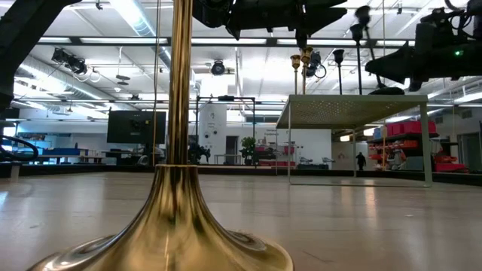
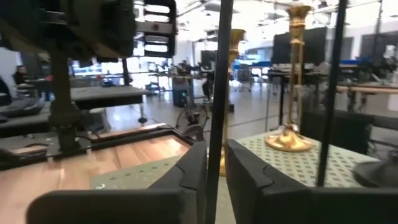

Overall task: Pick & Place candle stick holders
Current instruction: Put the black candle holder on top of the shelf aligned with the other black candle holders, then put the light brown candle holder on top of the shelf aligned with the other light brown candle holders

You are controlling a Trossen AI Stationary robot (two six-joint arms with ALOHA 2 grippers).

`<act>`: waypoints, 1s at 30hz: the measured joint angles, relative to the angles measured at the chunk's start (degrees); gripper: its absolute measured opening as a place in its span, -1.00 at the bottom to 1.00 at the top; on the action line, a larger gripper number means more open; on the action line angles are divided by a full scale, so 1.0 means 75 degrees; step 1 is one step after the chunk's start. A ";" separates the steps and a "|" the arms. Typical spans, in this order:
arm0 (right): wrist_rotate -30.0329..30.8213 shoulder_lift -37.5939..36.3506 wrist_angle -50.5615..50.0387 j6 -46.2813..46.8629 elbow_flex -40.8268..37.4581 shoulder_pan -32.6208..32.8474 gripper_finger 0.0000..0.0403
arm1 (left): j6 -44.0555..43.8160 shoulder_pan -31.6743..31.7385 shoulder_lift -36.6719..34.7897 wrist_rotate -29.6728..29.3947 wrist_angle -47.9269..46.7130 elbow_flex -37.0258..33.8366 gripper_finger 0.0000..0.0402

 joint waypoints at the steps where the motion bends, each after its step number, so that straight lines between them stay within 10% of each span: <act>1: 0.0104 -0.0003 -0.0086 0.0053 0.0035 0.0036 -0.70 | 0.0000 0.0000 0.0000 0.0000 0.0000 0.0000 -0.17; 30: 0.1116 -0.0025 -0.2488 -0.0085 0.1524 0.0915 -0.19 | -0.0052 0.0041 -0.0093 0.0323 -0.0237 0.0003 -0.17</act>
